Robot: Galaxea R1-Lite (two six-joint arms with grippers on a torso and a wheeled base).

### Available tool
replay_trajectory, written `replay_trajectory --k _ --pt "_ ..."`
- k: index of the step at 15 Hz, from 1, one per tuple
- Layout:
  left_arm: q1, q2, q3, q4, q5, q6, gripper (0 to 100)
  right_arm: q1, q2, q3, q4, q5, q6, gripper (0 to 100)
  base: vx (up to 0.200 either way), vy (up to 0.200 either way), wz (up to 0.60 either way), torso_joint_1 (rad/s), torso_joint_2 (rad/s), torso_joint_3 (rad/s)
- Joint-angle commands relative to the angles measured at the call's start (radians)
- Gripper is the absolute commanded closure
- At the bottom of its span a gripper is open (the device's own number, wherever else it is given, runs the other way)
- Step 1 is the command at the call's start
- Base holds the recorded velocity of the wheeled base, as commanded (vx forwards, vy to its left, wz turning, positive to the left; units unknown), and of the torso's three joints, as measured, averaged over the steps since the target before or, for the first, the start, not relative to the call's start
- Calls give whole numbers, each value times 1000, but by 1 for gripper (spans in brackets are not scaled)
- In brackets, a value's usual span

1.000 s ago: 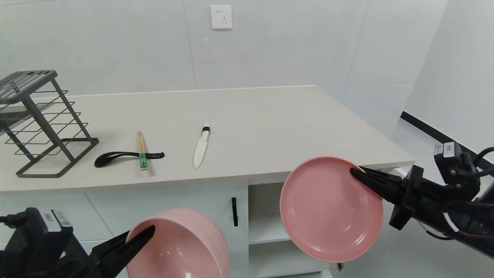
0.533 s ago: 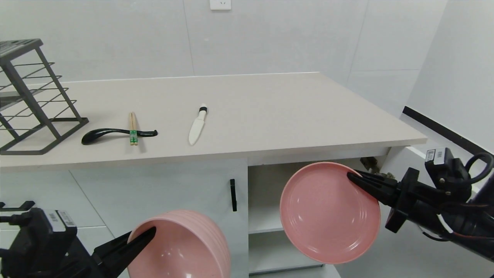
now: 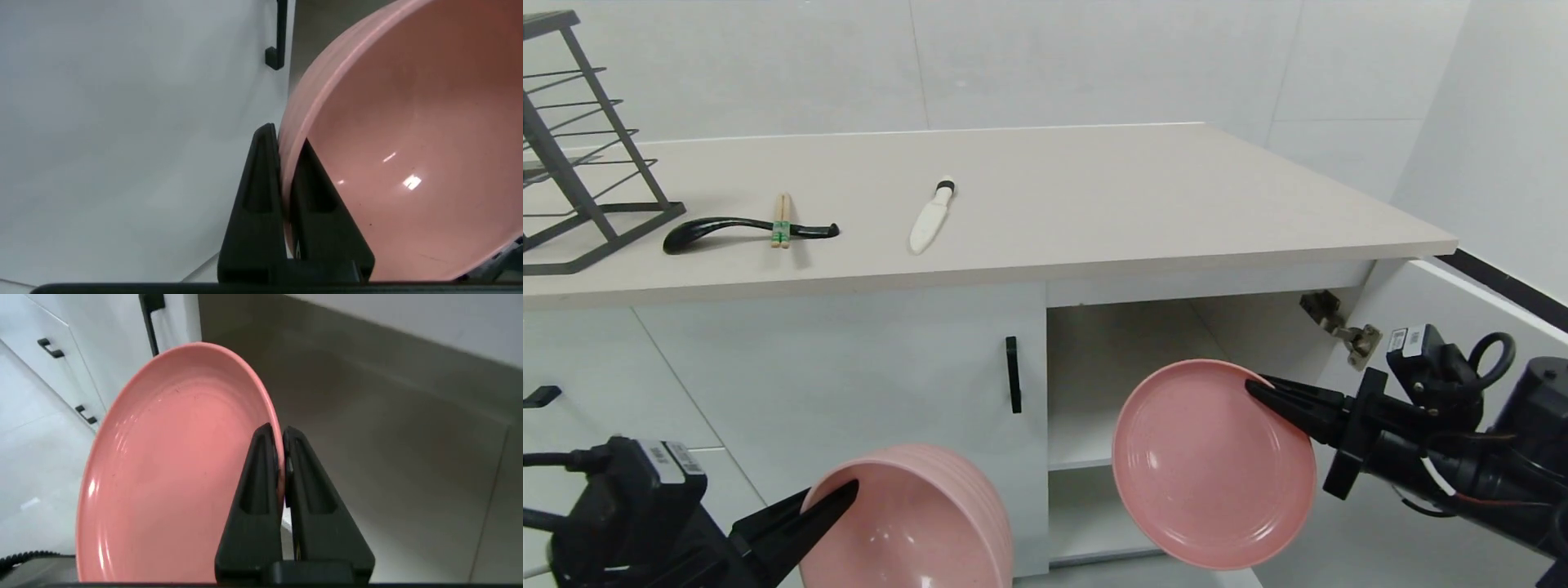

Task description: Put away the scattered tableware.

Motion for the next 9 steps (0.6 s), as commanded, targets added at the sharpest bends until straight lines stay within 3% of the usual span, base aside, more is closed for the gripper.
replay_trajectory --k 1,6,9 --pt "1 11 0 0 0 -2 100 3 44 0 -1 1 0 100 0 0 0 0 0 0" --pt "-1 20 0 0 1 -7 100 4 115 2 -1 1 0 100 0 0 0 0 0 0" --pt "-1 74 2 3 0 -33 100 8 199 13 -1 1 4 100 0 0 0 -10 106 93"
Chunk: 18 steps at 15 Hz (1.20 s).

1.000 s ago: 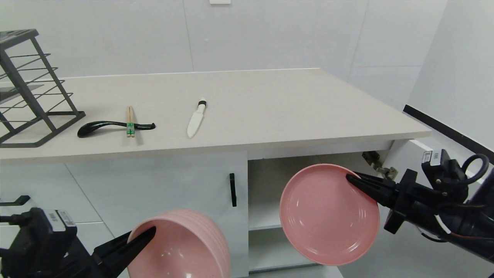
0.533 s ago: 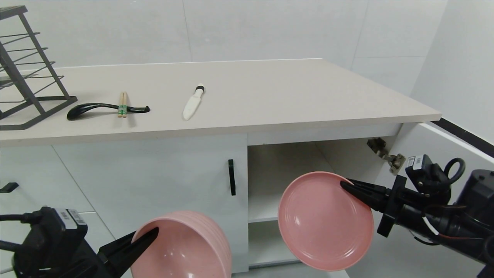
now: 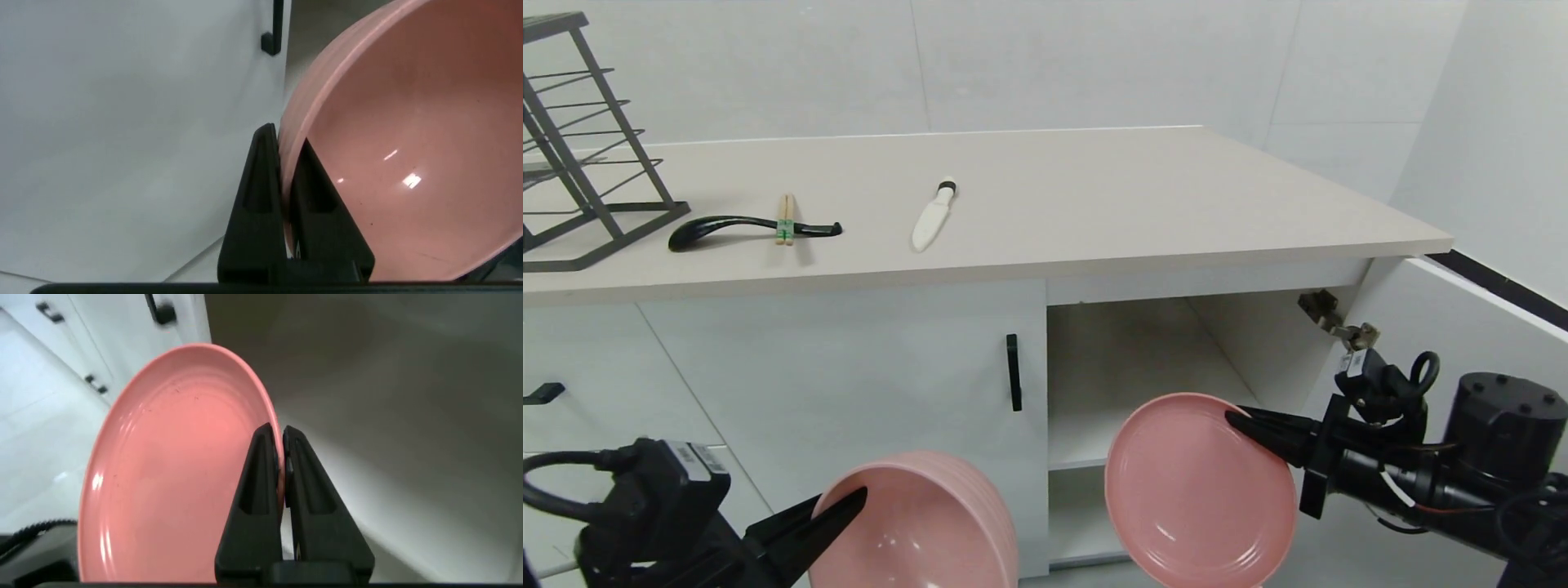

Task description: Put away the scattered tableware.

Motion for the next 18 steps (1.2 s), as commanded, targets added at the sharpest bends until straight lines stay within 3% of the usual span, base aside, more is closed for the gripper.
replay_trajectory --k 1,3,8,14,16,18 --pt "0 51 1 -2 2 -6 100 3 117 -2 -1 1 1 100 0 0 0 12 110 56" --pt "-1 76 1 -5 1 -34 100 11 168 -8 -1 1 2 100 200 0 0 -2 39 34" --pt "-32 83 1 9 2 -37 100 76 220 -19 -1 1 13 100 40 0 0 -1 3 2" --pt "-32 88 1 0 2 -38 100 75 322 -73 -1 1 13 100 0 0 0 0 0 0" --pt "-32 90 1 -5 1 -73 100 73 321 -70 -1 1 11 100 0 0 0 0 0 0" --pt "-32 105 0 -5 1 -77 100 75 321 -64 -1 1 11 100 100 0 0 4 4 4"
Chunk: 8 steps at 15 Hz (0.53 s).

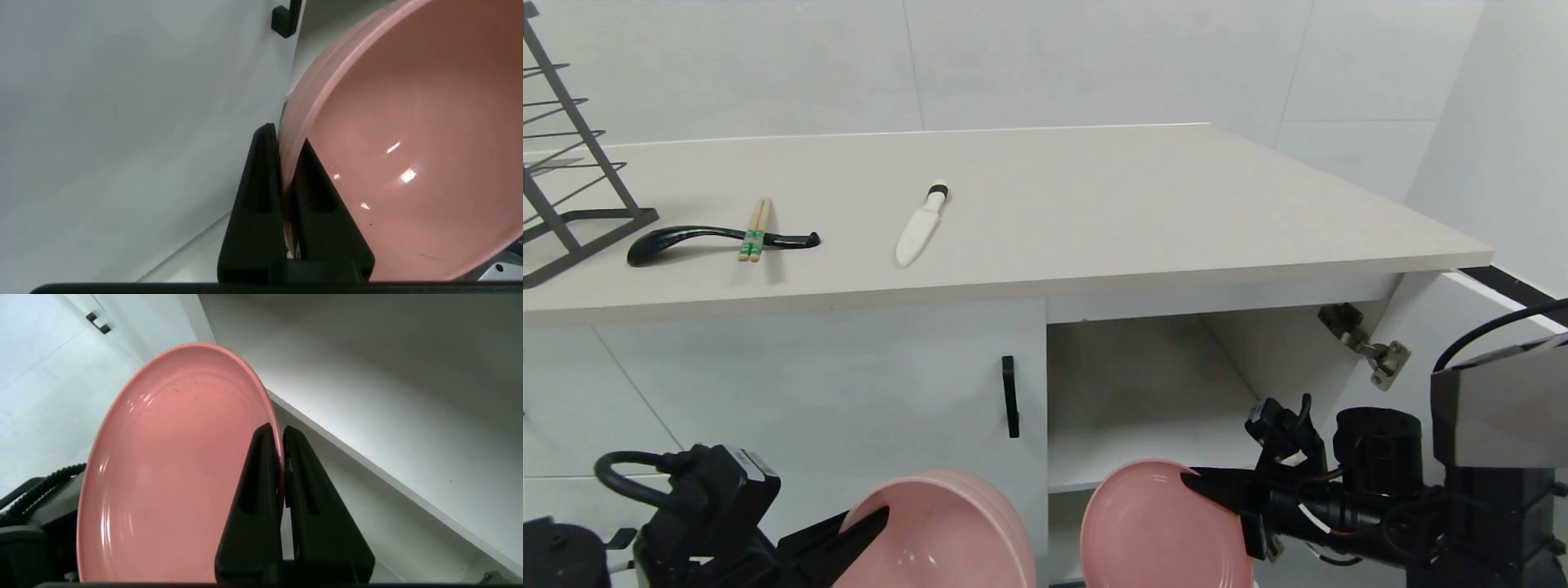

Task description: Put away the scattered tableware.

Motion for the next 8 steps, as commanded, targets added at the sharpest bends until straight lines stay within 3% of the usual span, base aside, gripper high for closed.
replay_trajectory --k 1,2,8 --pt "0 24 -1 -5 0 1 100 0 3 2 -1 1 -1 100 200 0 0 2 7 -7" --pt "0 28 1 -6 0 1 100 -3 3 2 -1 1 -1 100 200 0 0 -7 -2 12" --pt "-3 25 1 5 0 7 100 -7 52 0 -1 -1 -1 100 0 0 0 0 0 0"
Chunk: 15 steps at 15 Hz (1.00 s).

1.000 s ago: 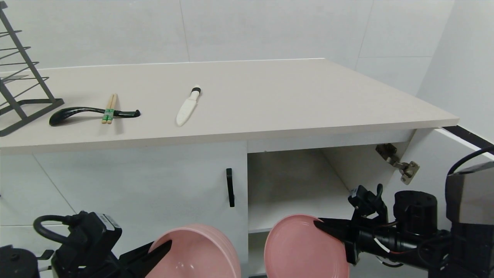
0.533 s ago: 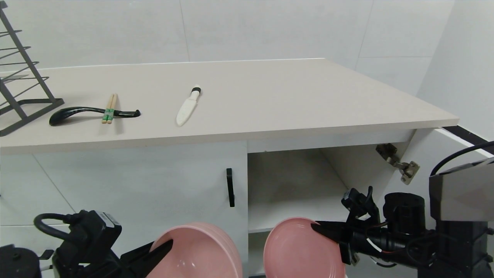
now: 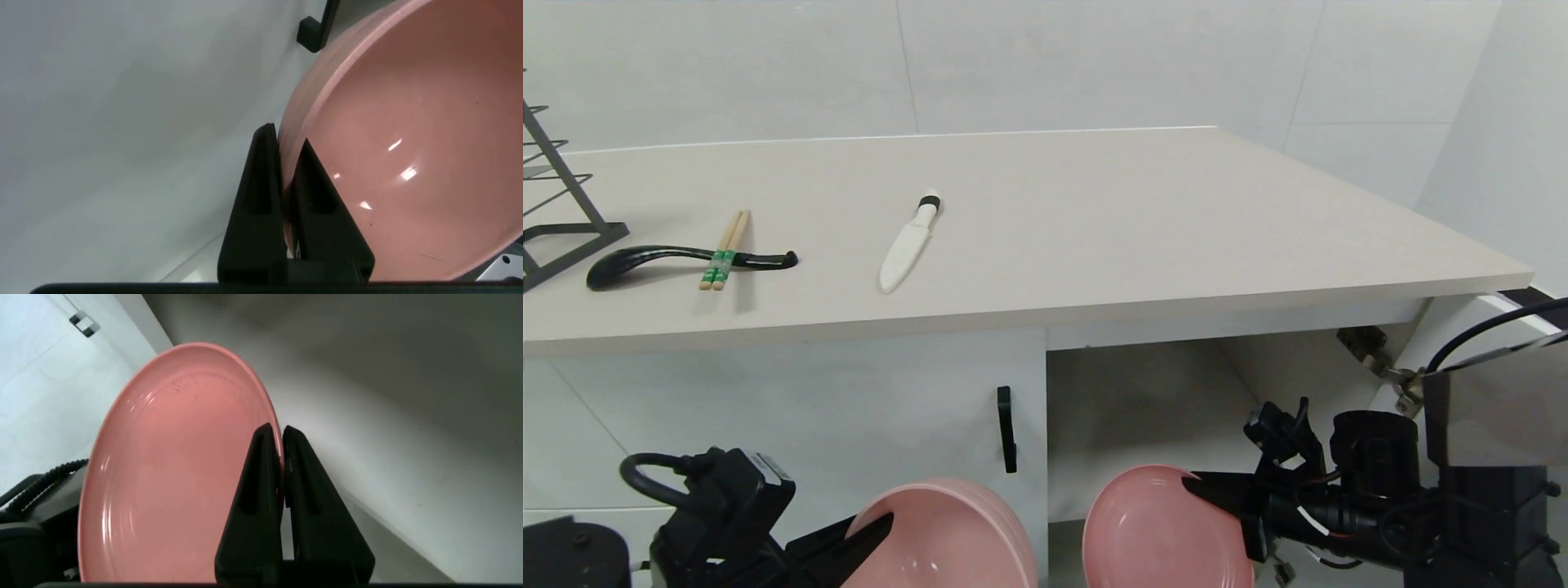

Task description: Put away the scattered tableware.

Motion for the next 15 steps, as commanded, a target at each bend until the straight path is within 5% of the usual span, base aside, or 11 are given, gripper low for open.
replay_trajectory --k 1,15 --pt "-1 -1 0 -1 0 0 100 4 33 -3 -1 -1 3 100 0 0 0 0 0 0" --pt "-1 1 0 -1 0 0 100 -32 224 -330 -1 -1 130 100 0 0 0 0 0 0"
